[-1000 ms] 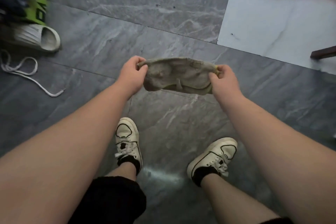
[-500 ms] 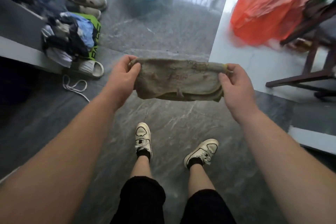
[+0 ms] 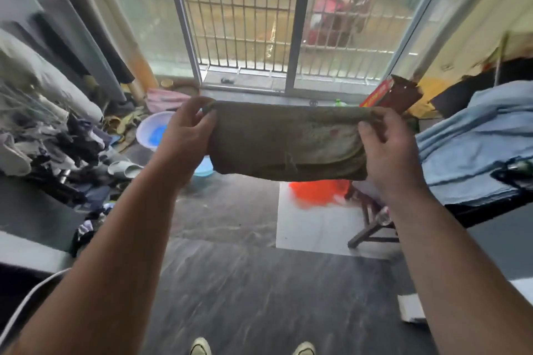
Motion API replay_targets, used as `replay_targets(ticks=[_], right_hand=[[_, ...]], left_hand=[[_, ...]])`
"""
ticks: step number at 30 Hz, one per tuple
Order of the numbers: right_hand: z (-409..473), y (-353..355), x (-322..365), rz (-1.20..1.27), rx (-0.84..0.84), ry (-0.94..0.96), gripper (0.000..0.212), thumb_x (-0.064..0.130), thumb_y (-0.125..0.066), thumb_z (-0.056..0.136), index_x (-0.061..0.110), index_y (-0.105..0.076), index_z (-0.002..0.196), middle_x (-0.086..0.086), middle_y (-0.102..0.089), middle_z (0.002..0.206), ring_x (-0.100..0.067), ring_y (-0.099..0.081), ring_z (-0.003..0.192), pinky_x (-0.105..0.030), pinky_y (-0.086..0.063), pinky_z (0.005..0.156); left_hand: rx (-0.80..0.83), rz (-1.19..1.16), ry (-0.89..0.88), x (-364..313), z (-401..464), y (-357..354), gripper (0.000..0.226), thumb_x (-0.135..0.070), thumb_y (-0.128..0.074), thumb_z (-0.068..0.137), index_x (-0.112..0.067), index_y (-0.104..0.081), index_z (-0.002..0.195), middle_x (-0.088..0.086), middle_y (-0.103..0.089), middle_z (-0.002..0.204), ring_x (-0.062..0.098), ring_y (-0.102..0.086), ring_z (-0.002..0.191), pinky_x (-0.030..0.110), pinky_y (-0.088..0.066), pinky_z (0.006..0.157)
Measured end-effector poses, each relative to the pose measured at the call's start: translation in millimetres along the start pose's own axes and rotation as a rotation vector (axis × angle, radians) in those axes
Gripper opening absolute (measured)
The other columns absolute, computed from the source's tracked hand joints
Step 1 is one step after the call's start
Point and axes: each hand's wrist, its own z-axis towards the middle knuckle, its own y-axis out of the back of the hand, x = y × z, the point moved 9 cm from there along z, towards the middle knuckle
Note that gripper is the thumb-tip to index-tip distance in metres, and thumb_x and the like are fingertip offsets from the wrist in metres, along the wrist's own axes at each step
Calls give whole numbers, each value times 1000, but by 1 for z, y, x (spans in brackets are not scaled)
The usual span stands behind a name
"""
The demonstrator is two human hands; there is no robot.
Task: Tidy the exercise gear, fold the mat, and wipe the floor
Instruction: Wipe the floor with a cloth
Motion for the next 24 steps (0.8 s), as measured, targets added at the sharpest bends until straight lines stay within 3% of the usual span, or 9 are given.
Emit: replay_targets(ticks=[3,6,12,18,22,24], right_hand=[[7,62,24,14,-83,41,18,31,-55,99,27,-61,115,10,-68,103,-13,-65,100,-35,-56,82],[6,112,26,16,-145,13,17,35,-55,99,32,-61,114,9,-70,107,-13,-66,102,-44,-58,88],[-35,169,0,-11,-261,-118,9,31,-57,98,34,-64,104,9,-71,99,-11,-67,95,-32,-56,77],[-132,220,-3,-176,-501,-269,11,29,-55,99,26,-63,106,12,-67,100,-5,-64,95,-11,-46,68],[-226,243,3,-253,-738,-408,17,30,-58,97,22,-66,110,6,-72,99,-11,-67,93,-34,-54,84],[-275,251,11,-287,-839,-472,24,30,-58,98,20,-66,117,6,-71,105,-11,-66,95,-35,-54,88]], left_hand=[[23,-1,-124,-60,-6,-35,13,-17,-55,96,-22,-65,103,-10,-71,88,14,-61,83,44,-51,73],[72,-37,-162,-90,-12,-73,14,-13,-54,97,-15,-65,104,3,-71,97,18,-61,85,45,-52,74],[321,-66,-137,-80,-27,-155,15,-12,-55,95,-22,-66,96,-3,-69,86,11,-61,76,34,-47,64],[663,-87,-131,-75,-57,-230,10,-17,-58,95,-17,-66,101,-2,-71,85,18,-61,81,42,-49,69],[968,-62,-164,-82,-116,-280,7,-25,-59,95,-27,-66,92,-4,-69,82,17,-64,76,44,-54,67],[1095,-44,-189,-81,-157,-299,11,-24,-56,98,-29,-64,92,-3,-71,88,20,-68,83,45,-58,71]])
